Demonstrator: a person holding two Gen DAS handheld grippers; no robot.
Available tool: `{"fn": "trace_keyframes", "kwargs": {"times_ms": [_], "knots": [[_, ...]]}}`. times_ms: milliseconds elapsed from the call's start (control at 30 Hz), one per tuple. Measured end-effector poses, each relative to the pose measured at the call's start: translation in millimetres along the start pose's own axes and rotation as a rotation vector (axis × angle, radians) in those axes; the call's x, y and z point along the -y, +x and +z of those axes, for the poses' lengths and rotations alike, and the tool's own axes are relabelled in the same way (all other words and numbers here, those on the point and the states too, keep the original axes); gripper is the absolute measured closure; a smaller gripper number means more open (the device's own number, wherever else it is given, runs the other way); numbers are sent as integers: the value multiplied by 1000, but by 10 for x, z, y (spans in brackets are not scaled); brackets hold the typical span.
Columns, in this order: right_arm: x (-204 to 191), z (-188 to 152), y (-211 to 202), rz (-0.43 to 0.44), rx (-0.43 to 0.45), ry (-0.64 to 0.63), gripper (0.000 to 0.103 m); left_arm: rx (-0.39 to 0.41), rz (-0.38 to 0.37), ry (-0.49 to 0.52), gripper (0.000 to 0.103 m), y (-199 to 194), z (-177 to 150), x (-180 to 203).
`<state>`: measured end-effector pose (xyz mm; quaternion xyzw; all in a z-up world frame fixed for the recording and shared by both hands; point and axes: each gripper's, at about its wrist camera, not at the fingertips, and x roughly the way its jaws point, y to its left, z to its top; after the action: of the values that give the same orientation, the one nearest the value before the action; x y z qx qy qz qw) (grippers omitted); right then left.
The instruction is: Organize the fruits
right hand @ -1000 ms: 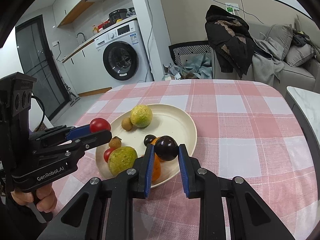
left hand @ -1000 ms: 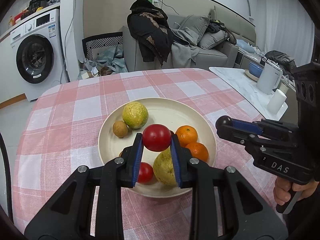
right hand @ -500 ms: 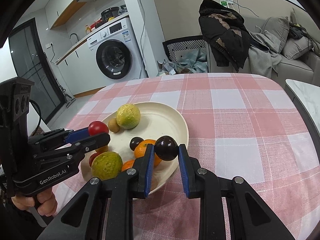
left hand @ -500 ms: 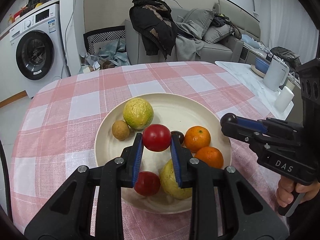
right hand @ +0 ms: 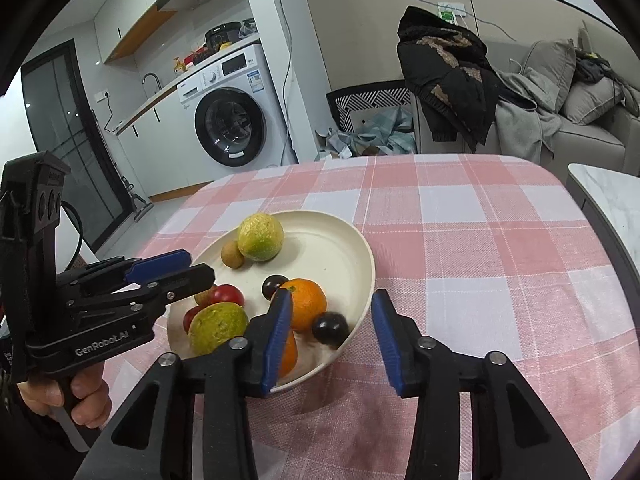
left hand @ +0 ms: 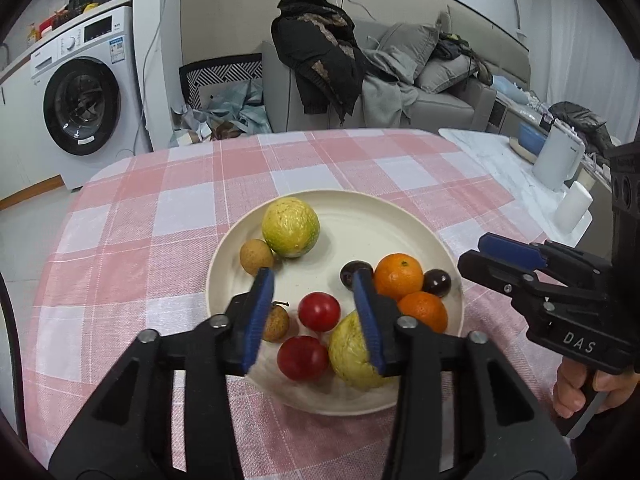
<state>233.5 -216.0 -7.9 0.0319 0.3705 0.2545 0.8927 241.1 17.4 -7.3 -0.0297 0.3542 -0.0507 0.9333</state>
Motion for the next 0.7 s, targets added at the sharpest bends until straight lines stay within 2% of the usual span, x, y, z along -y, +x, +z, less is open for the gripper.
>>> {"fn": "trace_keyframes", "kwargs": {"times_ms": [67, 167, 200, 300, 367, 567, 700], "knots": [[-3, 6, -61, -6, 9, -3, 49, 26, -1, -6, 41, -122, -16, -14], [-12, -6, -161, -20, 23, -11, 27, 60, 16, -17, 17, -304, -64, -47], [-14, -19, -204, -25, 35, -7, 19, 71, 22, -19, 16, -373, -85, -59], [-6, -65, -316, -5, 66, 14, 7, 91, 26, -21, 12, -545, -153, -95], [-13, -89, -352, 13, 71, 13, 0, 103, 26, -33, 1, -652, -211, -121], [-160, -220, -477, 32, 98, -58, 0, 141, 34, -27, 1, -925, -413, -135], [-256, -308, -551, 51, 118, -93, 0, 205, 57, -25, 1, -1104, -565, -105]]}}
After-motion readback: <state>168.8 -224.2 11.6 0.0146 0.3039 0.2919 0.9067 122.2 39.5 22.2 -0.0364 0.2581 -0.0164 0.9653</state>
